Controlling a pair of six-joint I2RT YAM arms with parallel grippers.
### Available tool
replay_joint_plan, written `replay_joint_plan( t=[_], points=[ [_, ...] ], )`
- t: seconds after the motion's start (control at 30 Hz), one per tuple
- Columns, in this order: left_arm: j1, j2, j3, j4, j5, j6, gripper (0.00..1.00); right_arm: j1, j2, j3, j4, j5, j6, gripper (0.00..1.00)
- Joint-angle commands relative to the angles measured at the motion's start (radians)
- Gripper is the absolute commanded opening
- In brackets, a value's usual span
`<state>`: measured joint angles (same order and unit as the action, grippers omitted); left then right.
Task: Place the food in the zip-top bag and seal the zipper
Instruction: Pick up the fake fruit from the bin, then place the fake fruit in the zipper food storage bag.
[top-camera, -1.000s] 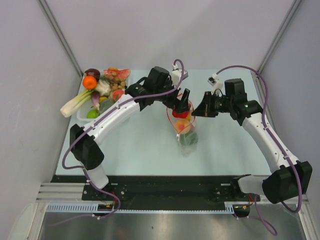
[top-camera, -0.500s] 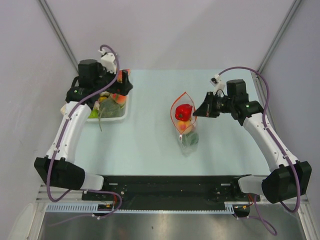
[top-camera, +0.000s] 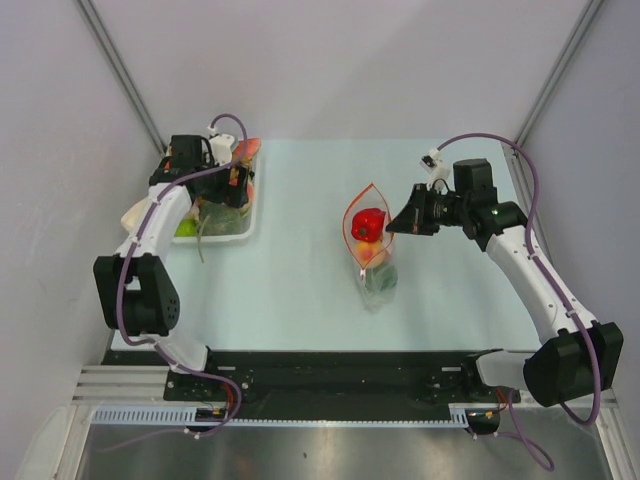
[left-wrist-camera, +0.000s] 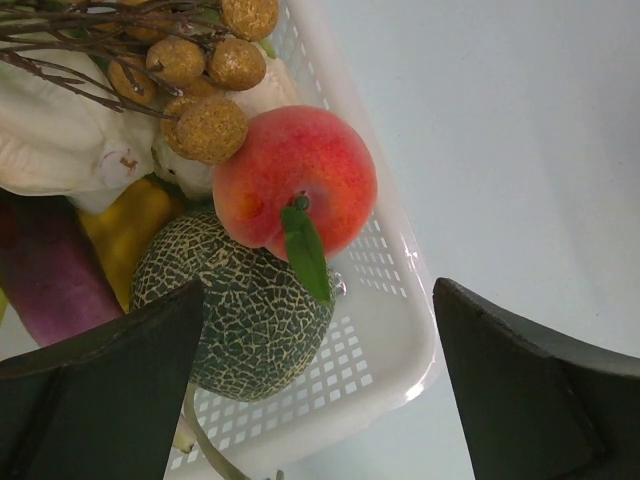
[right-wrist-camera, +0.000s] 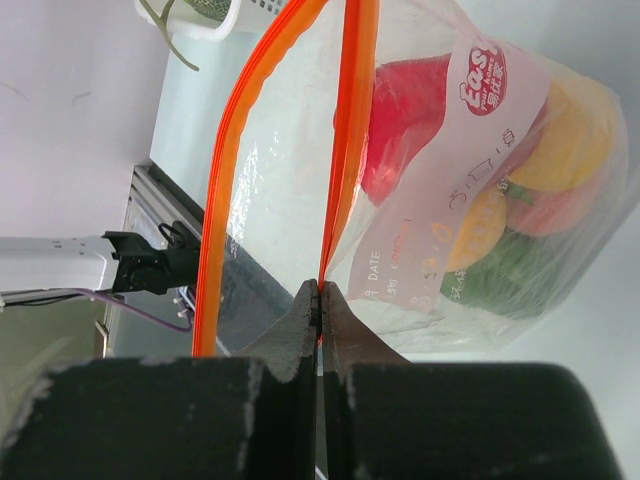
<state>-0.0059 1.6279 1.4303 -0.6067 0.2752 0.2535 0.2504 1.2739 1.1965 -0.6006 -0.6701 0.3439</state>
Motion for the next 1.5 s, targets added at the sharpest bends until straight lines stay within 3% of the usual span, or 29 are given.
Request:
replay_joint_plan(
  t=[0.0, 0.27, 0.4, 0.7, 0.87, 0.97, 1.1, 1.27, 1.47],
  points=[
    [0.003, 0.053, 0.015, 0.064, -0.021, 0.012, 1.0, 0.0, -0.004, 0.012, 0.019, -0.005, -0.006, 0.0],
    [0.003, 0.168, 0.099, 0.088, -0.014, -0.034, 0.99, 0.003, 0.004, 0.012, 0.022, 0.0, -0.009, 0.0],
    [0.003, 0.179, 0.104, 0.087, -0.014, -0.036, 0.9, 0.004, 0.005, 0.015, 0.013, 0.004, -0.019, 0.0],
    [0.003, 0.018, 0.018, 0.099, -0.039, -0.008, 0.72, 0.006, 0.007, 0.014, 0.019, 0.0, -0.013, 0.0],
    [0.003, -0.081, 0.047, 0.013, -0.018, 0.029, 0.61, 0.006, 0.001, 0.018, 0.015, 0.001, -0.017, 0.0],
    [-0.109, -0.225, 0.007, -0.012, 0.047, 0.078, 0.64, 0.007, -0.002, 0.012, 0.015, 0.003, -0.022, 0.0],
    [-0.285, -0.312, -0.001, 0.001, 0.146, 0.015, 0.67, 0.01, -0.002, 0.009, 0.009, 0.001, -0.02, 0.0],
    [-0.533, -0.258, 0.113, -0.011, 0.174, -0.051, 0.67, 0.015, -0.008, 0.021, -0.002, 0.004, -0.022, 0.0],
    [-0.698, -0.129, 0.142, 0.001, 0.137, -0.095, 0.68, 0.016, -0.019, 0.021, -0.005, 0.006, -0.026, 0.0]
  ],
)
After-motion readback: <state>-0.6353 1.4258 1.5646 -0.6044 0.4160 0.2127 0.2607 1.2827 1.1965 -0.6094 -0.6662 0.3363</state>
